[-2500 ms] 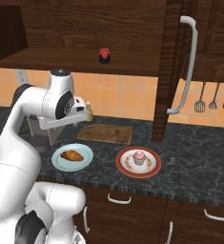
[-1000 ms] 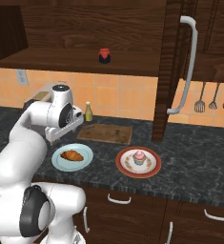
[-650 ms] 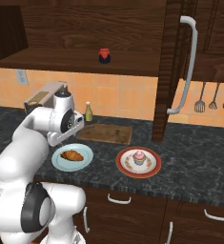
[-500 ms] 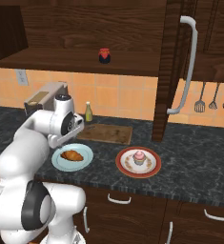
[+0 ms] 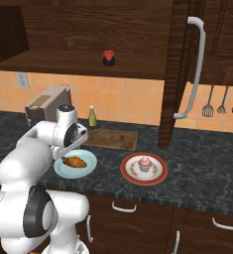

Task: From the different types of pastries on the counter, select a croissant and place it on the cutting board. Then retrieve a jar of jam from the cabinet and place it alongside the croissant on the cutting board.

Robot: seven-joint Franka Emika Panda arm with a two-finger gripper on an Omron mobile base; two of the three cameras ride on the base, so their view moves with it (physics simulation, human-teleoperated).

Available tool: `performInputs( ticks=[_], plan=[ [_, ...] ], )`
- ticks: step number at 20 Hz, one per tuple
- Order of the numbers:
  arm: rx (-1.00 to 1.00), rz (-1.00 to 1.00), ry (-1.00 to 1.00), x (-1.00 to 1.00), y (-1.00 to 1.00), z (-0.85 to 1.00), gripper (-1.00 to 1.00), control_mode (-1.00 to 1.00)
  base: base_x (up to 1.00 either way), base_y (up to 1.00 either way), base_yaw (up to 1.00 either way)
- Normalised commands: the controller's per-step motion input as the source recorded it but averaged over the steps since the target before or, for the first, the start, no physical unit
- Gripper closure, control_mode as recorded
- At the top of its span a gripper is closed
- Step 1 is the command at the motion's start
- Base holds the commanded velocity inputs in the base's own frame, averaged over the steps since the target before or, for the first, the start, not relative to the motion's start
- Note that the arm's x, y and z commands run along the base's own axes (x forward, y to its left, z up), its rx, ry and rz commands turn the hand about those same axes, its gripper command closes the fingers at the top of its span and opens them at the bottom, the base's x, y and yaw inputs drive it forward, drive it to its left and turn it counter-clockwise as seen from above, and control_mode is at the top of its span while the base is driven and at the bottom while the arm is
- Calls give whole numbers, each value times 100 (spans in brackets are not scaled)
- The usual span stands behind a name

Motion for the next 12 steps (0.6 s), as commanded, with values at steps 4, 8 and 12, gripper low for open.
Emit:
performInputs(
  ticks=[4,8,12],
  plan=[
    [0,0,0,2,9,-9,-100,-100,0,0,0],
    [0,0,0,15,9,-10,-100,-100,0,0,0],
    [0,0,0,26,5,-12,-100,-100,0,0,0]
  ],
)
